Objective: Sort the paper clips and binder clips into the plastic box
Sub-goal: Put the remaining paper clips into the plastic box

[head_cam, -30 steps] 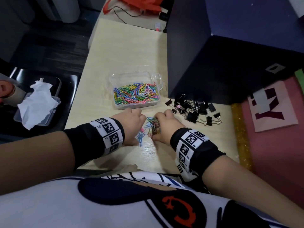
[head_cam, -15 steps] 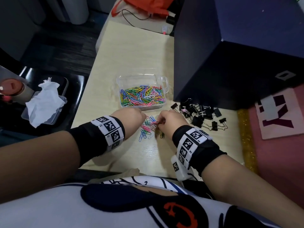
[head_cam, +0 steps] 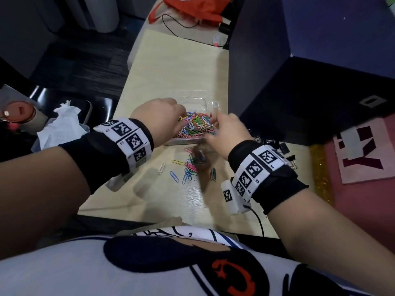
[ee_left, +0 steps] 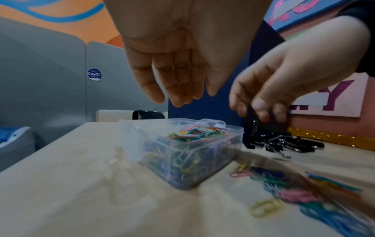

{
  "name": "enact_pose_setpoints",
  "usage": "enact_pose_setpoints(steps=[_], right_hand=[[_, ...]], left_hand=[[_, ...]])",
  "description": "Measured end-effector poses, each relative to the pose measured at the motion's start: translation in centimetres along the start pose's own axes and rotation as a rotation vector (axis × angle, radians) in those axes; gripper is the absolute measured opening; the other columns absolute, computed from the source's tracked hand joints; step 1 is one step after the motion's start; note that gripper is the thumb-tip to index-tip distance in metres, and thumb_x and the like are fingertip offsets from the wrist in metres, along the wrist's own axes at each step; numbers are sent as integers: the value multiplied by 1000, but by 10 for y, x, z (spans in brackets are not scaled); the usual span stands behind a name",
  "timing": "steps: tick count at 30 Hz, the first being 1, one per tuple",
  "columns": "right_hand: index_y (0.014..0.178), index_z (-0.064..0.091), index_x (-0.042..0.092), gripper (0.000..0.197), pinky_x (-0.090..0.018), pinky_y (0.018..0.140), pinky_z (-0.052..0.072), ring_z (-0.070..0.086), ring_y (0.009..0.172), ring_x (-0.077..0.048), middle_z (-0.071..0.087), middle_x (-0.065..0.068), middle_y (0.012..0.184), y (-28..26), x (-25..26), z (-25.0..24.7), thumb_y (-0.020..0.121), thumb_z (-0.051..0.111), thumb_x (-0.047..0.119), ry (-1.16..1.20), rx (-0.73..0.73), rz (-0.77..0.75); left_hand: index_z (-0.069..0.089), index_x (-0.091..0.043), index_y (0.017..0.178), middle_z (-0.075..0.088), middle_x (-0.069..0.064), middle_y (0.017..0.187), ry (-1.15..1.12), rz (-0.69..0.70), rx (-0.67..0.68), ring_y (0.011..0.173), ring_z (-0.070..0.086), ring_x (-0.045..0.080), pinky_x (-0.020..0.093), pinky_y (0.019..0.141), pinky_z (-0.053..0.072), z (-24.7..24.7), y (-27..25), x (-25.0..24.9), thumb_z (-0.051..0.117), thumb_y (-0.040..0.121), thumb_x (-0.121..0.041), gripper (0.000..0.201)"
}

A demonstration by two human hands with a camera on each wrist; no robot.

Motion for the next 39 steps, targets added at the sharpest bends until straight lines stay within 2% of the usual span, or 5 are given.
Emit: enact_pose_setpoints(steps=[7,10,16,32,39], right_hand=[[143,30,32,84,-44,108,35,30,132,-28,30,-1,148,-26,-11,55,72,73,50,-197,326,-162],[138,36,31,65,-42,106,36,26,131,-30,26,2,150,-31,-9,69,81,66,41,-292,294,-258],[122,53,14,35,-41,92,44,43,113,-31,47,-10,121,-24,-11,71,89,46,3,-285,210,-300],[112,62,27,26,-29,91,46,58,97,-18,57,-1,113,1,13,-1,87,63,21,108,-117,-118],[124,43,10,46,-32,80,50,58,102,-25,55,-9,117,-24,-8,17,84,64,18,-357,405,112]], left_hand=[[61,-20,98,63,2,97,279,32,471,88,60,24,33,69,51,29,-26,-10,60,84,-43,27],[51,-19,95,58,2,96,343,-6,635,81,56,23,32,62,46,42,-34,-11,71,75,-49,42],[55,-13,97,60,9,100,313,55,549,90,61,28,32,65,44,53,-33,-20,56,86,-14,11],[54,-21,108,56,2,104,300,150,556,90,59,25,32,60,45,54,-26,2,54,84,-10,26],[50,-19,115,54,3,111,310,230,517,98,58,26,36,71,51,59,-29,3,59,87,-25,30]])
Point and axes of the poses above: each hand's wrist, its own y-axis towards the middle knuckle, its own z-axis out of the palm, x = y × z, the point moved 1 cm from there along y, towards the middle knuckle
